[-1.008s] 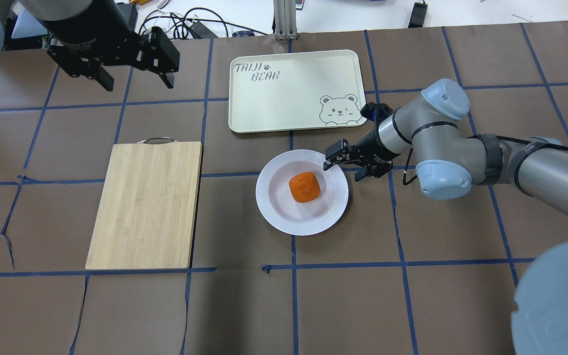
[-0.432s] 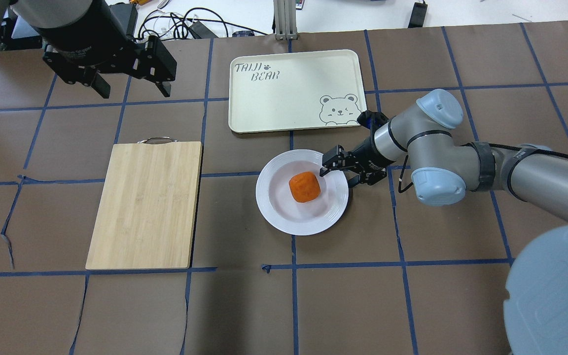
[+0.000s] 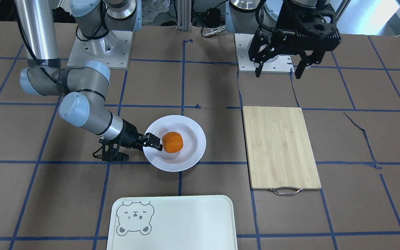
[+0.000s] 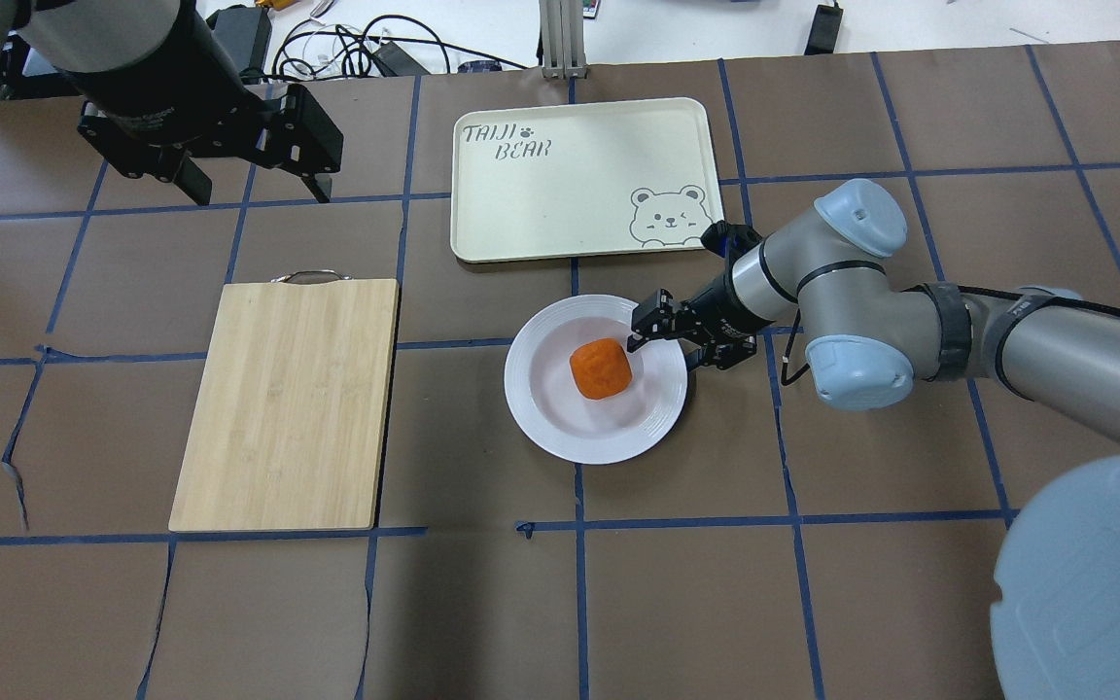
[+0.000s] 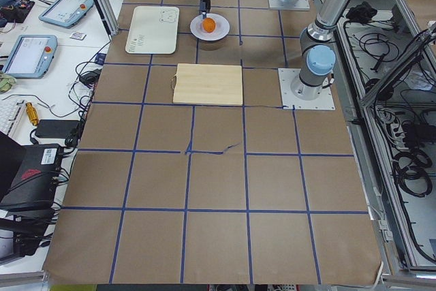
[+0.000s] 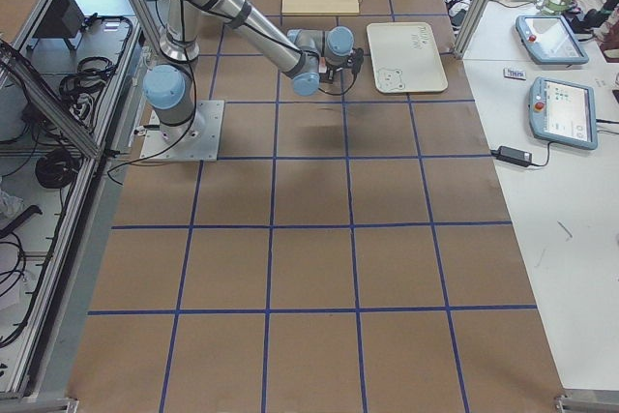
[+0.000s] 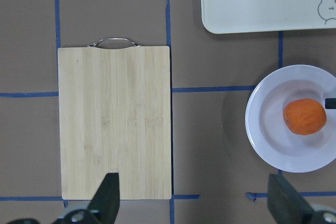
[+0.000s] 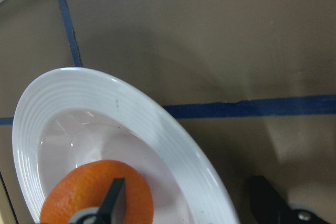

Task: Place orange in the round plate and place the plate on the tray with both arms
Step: 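Grip the rim of the white plate with the right gripper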

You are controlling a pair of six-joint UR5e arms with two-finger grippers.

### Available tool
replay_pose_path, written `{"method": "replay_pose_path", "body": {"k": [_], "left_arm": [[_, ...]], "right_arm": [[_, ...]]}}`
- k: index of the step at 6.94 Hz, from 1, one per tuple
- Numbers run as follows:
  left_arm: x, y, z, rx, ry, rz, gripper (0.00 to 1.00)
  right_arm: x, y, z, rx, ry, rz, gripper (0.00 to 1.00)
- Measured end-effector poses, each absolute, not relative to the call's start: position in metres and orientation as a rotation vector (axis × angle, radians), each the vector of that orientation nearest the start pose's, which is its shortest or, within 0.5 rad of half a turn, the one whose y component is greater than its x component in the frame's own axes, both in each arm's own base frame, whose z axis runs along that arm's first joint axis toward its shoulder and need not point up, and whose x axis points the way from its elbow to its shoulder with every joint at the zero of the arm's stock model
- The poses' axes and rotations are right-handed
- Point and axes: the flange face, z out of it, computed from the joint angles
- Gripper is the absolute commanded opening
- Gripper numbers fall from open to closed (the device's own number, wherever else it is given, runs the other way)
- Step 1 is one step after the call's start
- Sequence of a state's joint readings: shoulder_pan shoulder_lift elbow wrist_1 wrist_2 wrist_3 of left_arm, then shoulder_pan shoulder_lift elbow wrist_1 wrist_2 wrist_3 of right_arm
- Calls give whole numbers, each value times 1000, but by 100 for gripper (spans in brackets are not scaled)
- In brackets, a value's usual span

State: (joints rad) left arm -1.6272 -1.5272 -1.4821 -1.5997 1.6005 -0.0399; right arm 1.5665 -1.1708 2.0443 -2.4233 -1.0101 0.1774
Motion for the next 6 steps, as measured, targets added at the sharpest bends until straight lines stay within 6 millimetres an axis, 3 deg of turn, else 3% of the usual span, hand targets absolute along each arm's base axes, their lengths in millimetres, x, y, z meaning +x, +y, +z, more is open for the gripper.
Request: {"method": "replay_pose_path", "body": {"k": [3,4,6], "left_arm": [[-157,-472,550,22,3114,-166,100],[-157,-472,550,22,3115,-165,100],[-157,-471,550,22,3114,-165,100]], "right_arm": [[189,-505,157,229,2618,78,81],[189,-503,156,228,2622,71,73],[194,-500,159,222,2623,61,43]]}}
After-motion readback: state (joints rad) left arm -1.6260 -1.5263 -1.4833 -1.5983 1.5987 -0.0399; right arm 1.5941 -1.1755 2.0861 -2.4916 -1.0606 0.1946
